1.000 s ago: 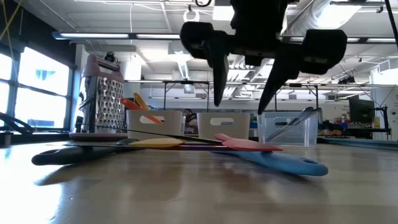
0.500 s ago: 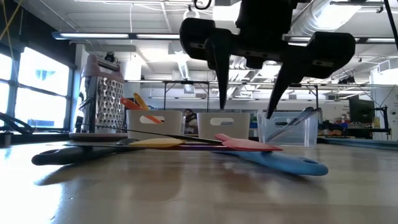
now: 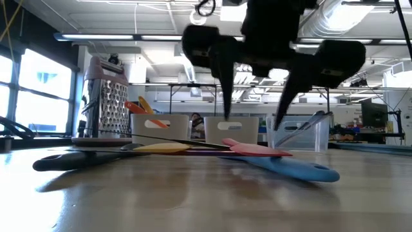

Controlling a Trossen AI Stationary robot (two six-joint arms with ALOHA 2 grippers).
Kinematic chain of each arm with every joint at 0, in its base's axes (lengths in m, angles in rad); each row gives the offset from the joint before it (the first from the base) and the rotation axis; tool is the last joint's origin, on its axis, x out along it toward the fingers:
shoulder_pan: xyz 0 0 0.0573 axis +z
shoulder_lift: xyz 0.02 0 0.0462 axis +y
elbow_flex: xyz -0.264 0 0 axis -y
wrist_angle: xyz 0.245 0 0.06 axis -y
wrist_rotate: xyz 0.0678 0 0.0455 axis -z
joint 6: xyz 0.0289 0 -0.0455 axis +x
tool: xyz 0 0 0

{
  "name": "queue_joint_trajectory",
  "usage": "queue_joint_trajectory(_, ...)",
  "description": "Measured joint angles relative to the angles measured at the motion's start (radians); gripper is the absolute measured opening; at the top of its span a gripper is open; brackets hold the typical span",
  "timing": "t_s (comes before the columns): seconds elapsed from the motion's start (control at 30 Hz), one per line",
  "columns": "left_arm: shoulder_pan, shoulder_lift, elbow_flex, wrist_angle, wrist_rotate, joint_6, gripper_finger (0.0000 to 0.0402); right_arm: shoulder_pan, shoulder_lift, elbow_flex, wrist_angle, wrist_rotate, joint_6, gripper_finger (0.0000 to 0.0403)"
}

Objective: Pick & Place Kitchen Items
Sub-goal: Put the red spatula into the left white bin

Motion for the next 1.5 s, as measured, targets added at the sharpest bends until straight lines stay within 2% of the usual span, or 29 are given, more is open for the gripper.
queue_joint_trajectory(0.37, 0.0, 0.0, 0.0, 0.001, 0.001, -0.008, 0.0086, -0.01, 0.015, 0.0, 0.027, -0.001, -0.019, 0.0231)
queue_joint_trajectory(0.8, 0.0, 0.0, 0.0, 0.0, 0.01, -0.02, 0.0086, -0.026, 0.051, -0.001, -0.002, 0.048, -0.098, 0.0231)
queue_joint_trajectory(1.5, 0.0, 0.0, 0.0, -0.001, 0.015, -0.04, 0.0086, -0.028, 0.053, 0.0, 0.074, 0.067, -0.174, 0.0231)
